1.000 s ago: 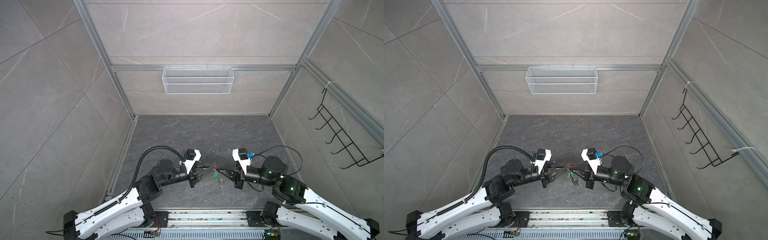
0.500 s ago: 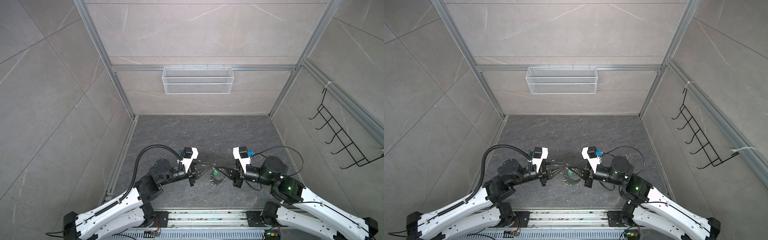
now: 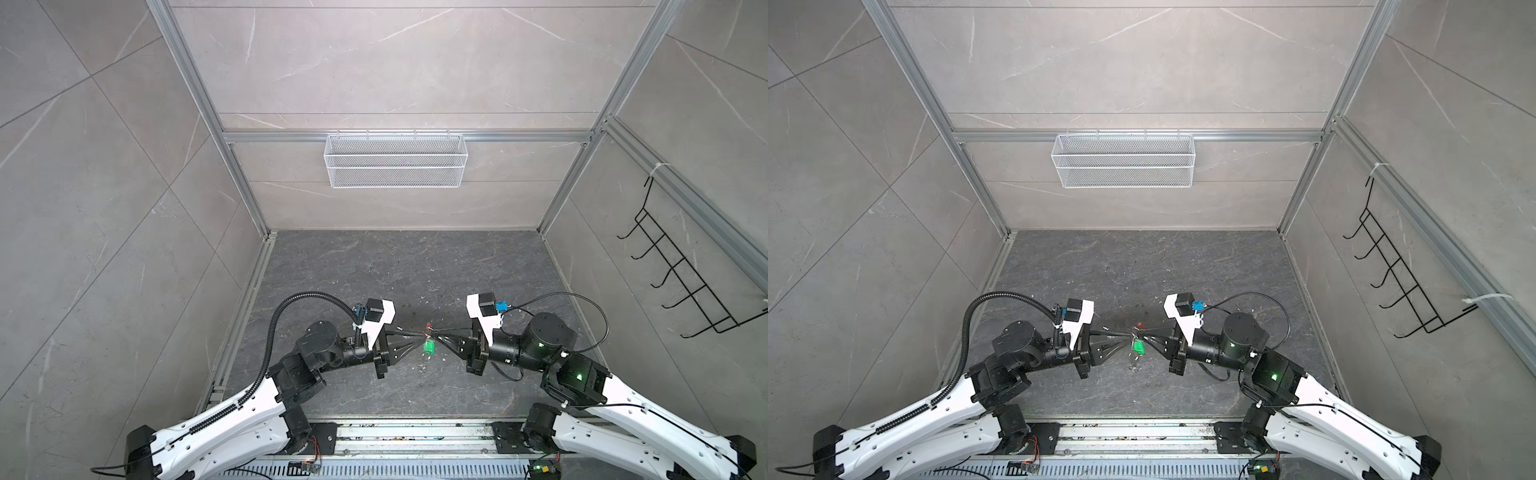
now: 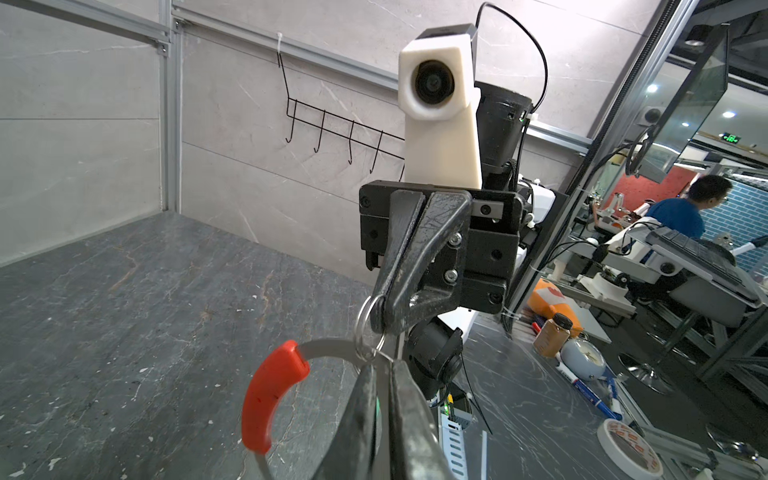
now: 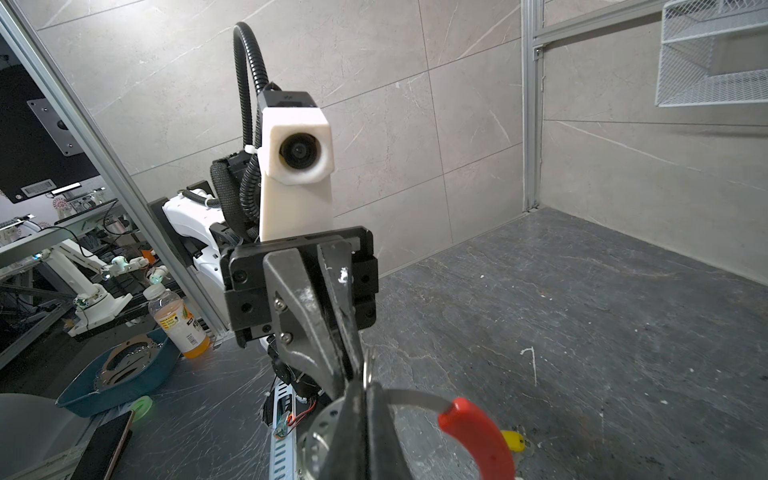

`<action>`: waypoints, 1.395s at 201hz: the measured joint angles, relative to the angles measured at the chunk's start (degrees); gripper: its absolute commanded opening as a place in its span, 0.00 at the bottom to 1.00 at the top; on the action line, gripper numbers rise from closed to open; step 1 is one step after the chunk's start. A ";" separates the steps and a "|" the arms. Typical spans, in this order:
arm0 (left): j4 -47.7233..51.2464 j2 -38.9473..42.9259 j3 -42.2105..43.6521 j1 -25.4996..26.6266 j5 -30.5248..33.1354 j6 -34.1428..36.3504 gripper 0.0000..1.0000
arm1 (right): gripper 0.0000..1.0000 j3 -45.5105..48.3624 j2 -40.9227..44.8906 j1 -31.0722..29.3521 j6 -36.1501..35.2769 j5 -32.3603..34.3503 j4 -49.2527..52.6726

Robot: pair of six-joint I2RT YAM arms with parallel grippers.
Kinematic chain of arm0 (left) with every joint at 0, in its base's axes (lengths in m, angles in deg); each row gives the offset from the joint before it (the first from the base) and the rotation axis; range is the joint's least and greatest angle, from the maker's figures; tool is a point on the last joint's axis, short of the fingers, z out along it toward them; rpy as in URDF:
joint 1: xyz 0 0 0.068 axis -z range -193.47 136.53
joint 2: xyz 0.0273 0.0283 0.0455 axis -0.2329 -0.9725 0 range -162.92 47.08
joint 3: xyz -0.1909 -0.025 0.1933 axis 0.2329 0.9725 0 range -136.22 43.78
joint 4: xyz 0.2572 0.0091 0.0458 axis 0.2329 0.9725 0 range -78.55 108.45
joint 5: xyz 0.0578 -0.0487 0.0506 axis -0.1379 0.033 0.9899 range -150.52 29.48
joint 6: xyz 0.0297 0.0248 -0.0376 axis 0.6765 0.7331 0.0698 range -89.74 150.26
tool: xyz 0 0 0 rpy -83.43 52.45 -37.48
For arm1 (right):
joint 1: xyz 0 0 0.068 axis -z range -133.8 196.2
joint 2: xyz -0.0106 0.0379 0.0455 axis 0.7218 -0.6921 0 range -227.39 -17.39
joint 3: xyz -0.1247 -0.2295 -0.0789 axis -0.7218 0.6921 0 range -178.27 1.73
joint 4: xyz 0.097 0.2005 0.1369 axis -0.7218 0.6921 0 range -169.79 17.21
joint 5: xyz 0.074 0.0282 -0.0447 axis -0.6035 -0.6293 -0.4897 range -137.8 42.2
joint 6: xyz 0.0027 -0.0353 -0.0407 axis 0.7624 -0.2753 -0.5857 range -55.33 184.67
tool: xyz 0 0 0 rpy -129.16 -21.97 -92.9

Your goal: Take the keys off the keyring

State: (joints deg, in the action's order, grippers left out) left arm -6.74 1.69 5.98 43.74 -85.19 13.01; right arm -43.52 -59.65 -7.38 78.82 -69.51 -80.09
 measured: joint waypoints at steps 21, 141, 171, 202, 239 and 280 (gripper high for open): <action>-0.15 -0.85 0.00 0.00 -0.04 -0.09 0.10 | 0.00 0.00 0.00 0.00 0.28 -0.17 -0.02; -0.31 0.76 0.00 -1.18 0.39 -0.07 0.17 | 0.00 1.90 -0.04 0.00 1.97 -2.14 -3.54; -1.20 0.59 0.00 -1.40 -0.04 -0.13 0.17 | 0.00 2.29 -0.04 0.00 2.62 -2.78 -4.66; -2.45 -0.74 -0.02 -1.38 -1.70 -0.57 0.13 | 0.00 2.69 -0.33 0.00 2.86 -3.02 -5.35; -3.23 -0.83 -0.02 -1.57 -2.93 -1.73 0.04 | 0.00 3.02 -0.46 0.00 2.86 -2.80 -6.08; -3.32 -0.83 -0.02 -1.60 -2.97 -2.19 0.00 | 0.00 3.06 -0.42 0.00 3.02 -2.27 -6.16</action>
State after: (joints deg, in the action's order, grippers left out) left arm -10.07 0.86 5.95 42.14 -88.16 10.82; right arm -40.46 -60.06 -7.38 81.83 -71.79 -86.25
